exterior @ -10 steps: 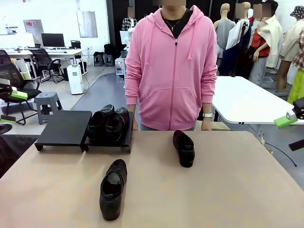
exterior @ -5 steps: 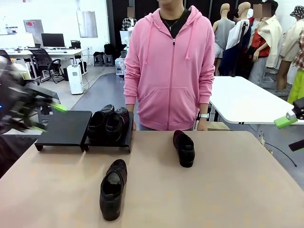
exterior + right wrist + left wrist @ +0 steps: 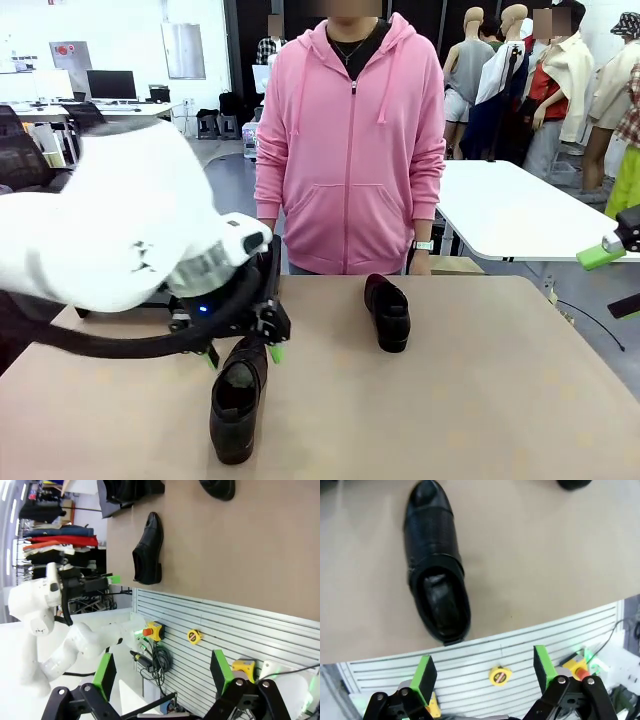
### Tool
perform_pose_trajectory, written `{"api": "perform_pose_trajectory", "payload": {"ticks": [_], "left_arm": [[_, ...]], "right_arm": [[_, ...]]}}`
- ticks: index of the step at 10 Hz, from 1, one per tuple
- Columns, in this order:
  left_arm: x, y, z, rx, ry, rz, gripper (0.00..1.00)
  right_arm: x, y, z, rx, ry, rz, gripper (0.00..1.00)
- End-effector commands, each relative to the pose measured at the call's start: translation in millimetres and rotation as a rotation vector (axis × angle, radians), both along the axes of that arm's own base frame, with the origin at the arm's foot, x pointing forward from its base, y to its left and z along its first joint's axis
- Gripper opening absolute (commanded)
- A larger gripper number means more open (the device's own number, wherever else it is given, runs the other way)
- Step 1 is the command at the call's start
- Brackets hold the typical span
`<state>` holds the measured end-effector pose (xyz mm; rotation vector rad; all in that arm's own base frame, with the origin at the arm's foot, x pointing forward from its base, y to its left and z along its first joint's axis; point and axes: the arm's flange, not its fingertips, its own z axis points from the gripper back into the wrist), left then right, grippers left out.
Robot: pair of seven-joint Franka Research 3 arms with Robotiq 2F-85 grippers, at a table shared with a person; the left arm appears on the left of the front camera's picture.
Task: Organize the shoes by placing them on the stand.
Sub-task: Place the Shoe from the middle of the table onto the Shoes Stand.
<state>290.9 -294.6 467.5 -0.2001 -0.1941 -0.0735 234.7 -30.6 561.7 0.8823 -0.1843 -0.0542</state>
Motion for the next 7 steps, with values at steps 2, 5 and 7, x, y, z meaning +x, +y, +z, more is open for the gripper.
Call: {"api": "perform_pose_trajectory", "payload": {"ticks": [2, 5, 7], "left_arm": [[-6.9, 20.2, 13.5, -0.042, -0.038, 0.034, 1.00], [3.4, 9.1, 9.9, -0.039, -0.009, 0.006, 1.00], [29.6, -12.6, -31.1, 0.016, -0.041, 0.107, 1.00]], "right_arm": [[0.2, 0.0, 5.3, 0.018, -0.004, 0.001, 1.00], [0.2, 0.0, 5.3, 0.018, -0.004, 0.001, 1.00], [0.2, 0.0, 5.3, 0.018, -0.004, 0.001, 1.00]]}}
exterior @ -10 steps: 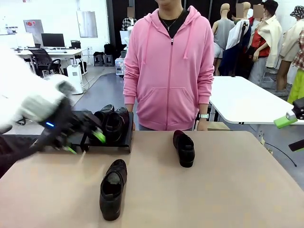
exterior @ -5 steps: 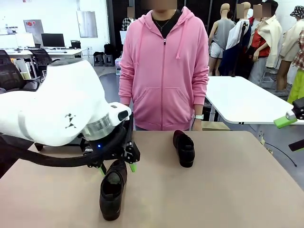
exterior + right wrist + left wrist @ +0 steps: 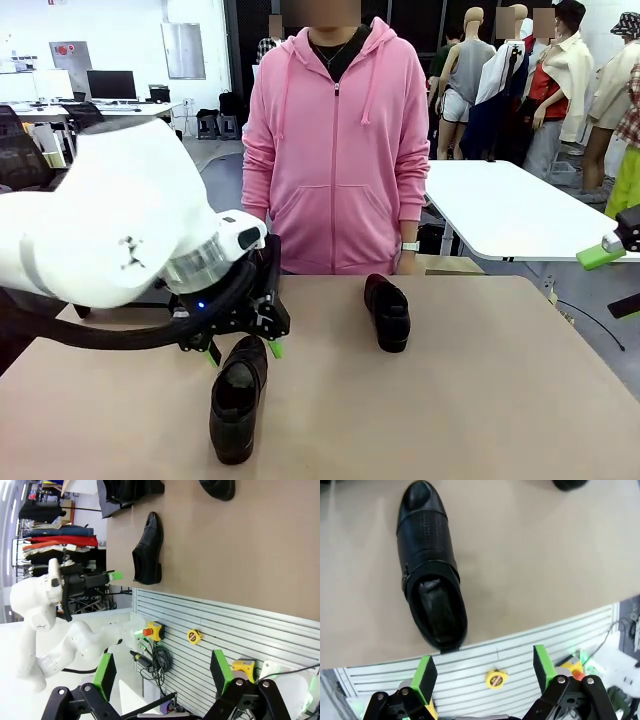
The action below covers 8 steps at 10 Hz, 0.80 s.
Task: Organize the shoes by placing them on the stand.
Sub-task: Place the Shoe from the middle of the table onto the Shoes Stand.
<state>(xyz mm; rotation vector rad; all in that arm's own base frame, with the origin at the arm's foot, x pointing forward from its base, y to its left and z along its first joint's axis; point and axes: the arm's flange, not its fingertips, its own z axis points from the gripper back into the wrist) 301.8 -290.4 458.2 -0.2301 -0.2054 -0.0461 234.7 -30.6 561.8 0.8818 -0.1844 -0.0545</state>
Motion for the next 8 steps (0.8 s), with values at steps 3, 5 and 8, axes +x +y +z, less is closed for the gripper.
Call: {"api": "perform_pose_trajectory", "payload": {"ticks": [3, 5, 8], "left_arm": [[40.5, -29.0, -65.8, 0.110, -0.008, 0.097, 1.00], [53.8, -30.5, -95.5, 0.138, 0.049, 0.132, 1.00], [62.7, -35.2, -118.7, 0.177, 0.073, 0.149, 1.00]], "right_arm": [[0.3, 0.1, 5.2, 0.018, -0.004, 0.001, 1.00], [0.3, 0.1, 5.2, 0.018, -0.004, 0.001, 1.00], [0.3, 0.1, 5.2, 0.018, -0.004, 0.001, 1.00]]}}
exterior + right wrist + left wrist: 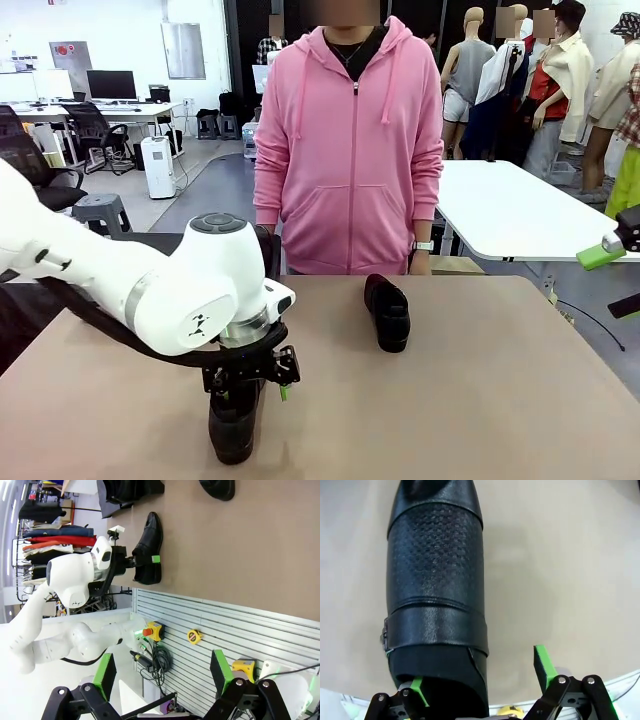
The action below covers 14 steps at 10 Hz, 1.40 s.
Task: Organize the shoes by placing them on the stand.
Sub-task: Place the Shoe from the middle of the table onto the Shoes Stand.
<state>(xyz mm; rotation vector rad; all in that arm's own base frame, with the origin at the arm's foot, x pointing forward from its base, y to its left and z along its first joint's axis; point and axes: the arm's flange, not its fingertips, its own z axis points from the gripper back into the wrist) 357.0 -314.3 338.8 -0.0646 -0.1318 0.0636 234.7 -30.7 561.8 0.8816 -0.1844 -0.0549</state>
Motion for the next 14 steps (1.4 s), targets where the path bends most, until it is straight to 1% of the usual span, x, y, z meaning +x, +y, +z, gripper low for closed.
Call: {"api": "perform_pose_trajectory", "payload": {"ticks": [1, 2, 3, 6, 11, 13, 14], "left_arm": [[7.9, -11.5, -2.1, 0.044, -0.048, 0.034, 0.40], [7.2, -11.7, -2.5, 0.038, -0.051, 0.032, 0.00], [6.3, -10.5, -1.1, 0.034, -0.064, 0.044, 0.00], [3.9, -7.4, 0.2, 0.051, -0.061, 0.065, 0.00], [-0.6, -7.4, 4.8, 0.068, -0.077, 0.050, 0.00], [-4.7, -5.0, 14.5, 0.071, -0.098, 0.048, 0.00], [-12.0, 2.2, 30.6, 0.074, -0.115, 0.040, 0.00]], "right_arm": [[0.3, 0.1, 5.2, 0.019, -0.005, 0.001, 1.00], [0.3, 0.1, 5.2, 0.019, -0.005, 0.001, 1.00], [0.3, 0.1, 5.2, 0.019, -0.005, 0.001, 1.00], [0.3, 0.1, 5.2, 0.019, -0.005, 0.001, 1.00], [0.3, 0.1, 5.2, 0.019, -0.005, 0.001, 1.00], [0.3, 0.1, 5.2, 0.019, -0.005, 0.001, 1.00], [0.3, 0.1, 5.2, 0.019, -0.005, 0.001, 1.00]]}}
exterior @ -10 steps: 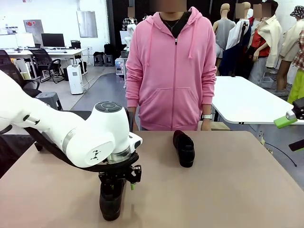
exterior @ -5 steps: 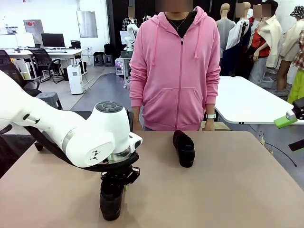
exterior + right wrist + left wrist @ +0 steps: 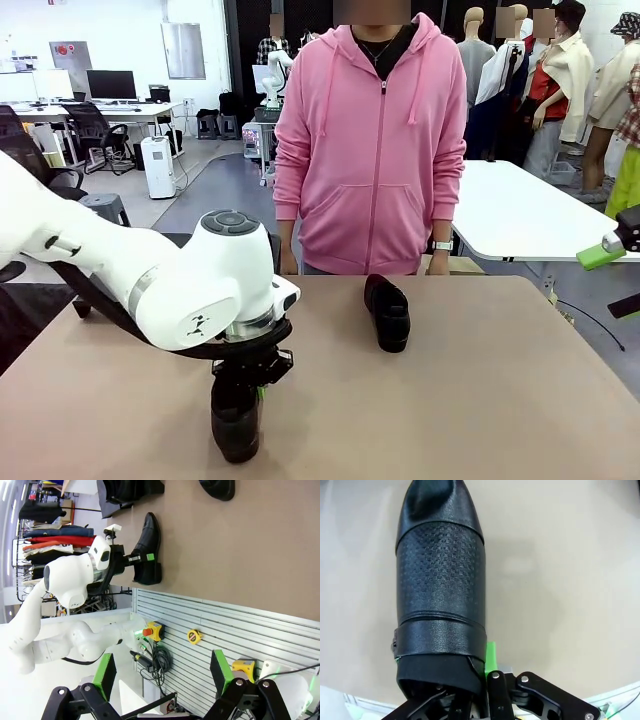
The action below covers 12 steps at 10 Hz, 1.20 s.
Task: Organize the shoes by placing them on the stand.
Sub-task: Place the Shoe from the middle of the table onto the Shoes Stand.
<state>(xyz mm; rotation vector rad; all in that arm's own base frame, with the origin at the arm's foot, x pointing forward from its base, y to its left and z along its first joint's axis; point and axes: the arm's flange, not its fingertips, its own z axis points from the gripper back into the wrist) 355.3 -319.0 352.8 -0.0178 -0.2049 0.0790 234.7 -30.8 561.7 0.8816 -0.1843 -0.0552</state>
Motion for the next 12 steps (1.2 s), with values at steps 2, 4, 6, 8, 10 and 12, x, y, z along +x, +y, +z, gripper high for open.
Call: {"api": "perform_pose_trajectory", "payload": {"ticks": [2, 4, 6, 8, 10, 12], "left_arm": [[-58.9, 40.7, 76.2, 0.044, -0.080, -0.082, 0.00], [-111.9, 74.1, 125.8, 0.006, -0.215, -0.147, 0.00], [-136.5, 94.9, 146.1, -0.004, -0.326, -0.152, 0.00], [-106.4, 55.2, 122.0, 0.017, -0.203, -0.143, 0.00], [-106.4, 55.2, 122.0, 0.017, -0.203, -0.143, 0.00], [-106.4, 55.2, 122.0, 0.017, -0.203, -0.143, 0.00]], "right_arm": [[0.3, 0.2, 5.3, 0.018, -0.005, 0.002, 1.00], [0.3, 0.2, 5.3, 0.018, -0.005, 0.002, 1.00], [0.3, 0.2, 5.3, 0.018, -0.005, 0.002, 1.00], [0.3, 0.2, 5.3, 0.018, -0.005, 0.002, 1.00], [0.3, 0.2, 5.3, 0.018, -0.005, 0.002, 1.00], [0.3, 0.2, 5.3, 0.018, -0.005, 0.002, 1.00]]}}
